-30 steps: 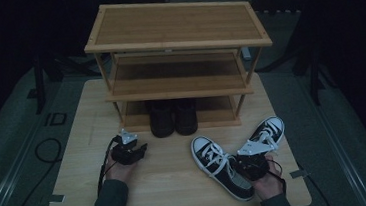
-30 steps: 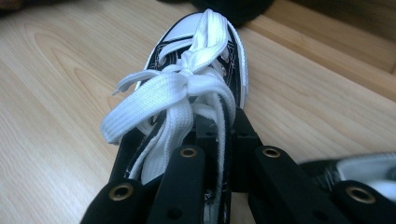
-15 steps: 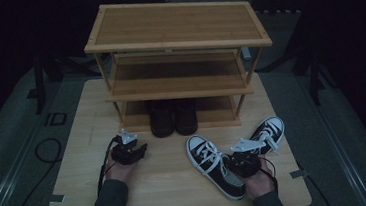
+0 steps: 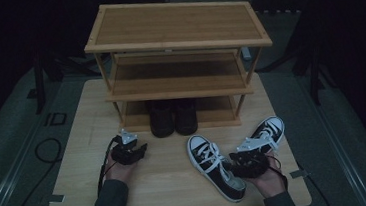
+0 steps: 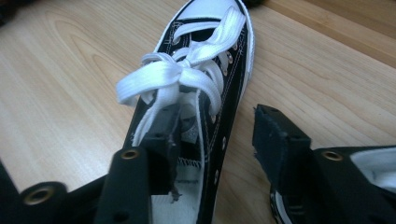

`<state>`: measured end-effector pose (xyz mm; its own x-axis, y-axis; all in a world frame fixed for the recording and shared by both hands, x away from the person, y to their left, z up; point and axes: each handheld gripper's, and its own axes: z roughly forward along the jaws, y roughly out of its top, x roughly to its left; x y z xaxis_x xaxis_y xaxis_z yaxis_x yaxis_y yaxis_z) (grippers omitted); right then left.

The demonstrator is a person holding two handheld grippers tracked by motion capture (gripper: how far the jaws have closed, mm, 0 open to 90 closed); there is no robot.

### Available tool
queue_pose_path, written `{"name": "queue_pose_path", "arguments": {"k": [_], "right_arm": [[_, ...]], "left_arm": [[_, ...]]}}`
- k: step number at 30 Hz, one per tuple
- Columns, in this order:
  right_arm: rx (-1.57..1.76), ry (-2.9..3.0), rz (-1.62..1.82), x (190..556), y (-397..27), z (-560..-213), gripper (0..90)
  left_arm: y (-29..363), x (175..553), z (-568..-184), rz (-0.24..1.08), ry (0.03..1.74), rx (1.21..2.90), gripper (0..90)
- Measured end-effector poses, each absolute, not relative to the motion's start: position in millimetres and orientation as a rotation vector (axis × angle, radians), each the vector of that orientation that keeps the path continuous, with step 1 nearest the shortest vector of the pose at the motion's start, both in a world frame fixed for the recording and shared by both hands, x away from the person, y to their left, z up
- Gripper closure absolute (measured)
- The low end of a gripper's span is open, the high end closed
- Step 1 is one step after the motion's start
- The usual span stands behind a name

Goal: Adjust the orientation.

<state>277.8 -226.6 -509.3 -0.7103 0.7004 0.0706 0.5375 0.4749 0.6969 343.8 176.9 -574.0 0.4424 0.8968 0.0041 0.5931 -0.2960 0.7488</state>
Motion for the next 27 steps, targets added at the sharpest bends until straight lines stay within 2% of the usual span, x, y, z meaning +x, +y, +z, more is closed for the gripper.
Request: {"name": "queue_pose_path", "arguments": {"k": [14, 27], "right_arm": [[1.045, 2.391, 1.158, 270.7, -253.6, -478.1, 47.4], [1.162, 2.339, 1.1, 286.7, -266.4, -488.7, 48.8]], "left_arm": [[177.0, 343.8, -574.0, 0.566, 1.246, 2.01, 54.2], [176.9, 343.8, -574.0, 0.566, 1.246, 2.011, 54.1]]}}
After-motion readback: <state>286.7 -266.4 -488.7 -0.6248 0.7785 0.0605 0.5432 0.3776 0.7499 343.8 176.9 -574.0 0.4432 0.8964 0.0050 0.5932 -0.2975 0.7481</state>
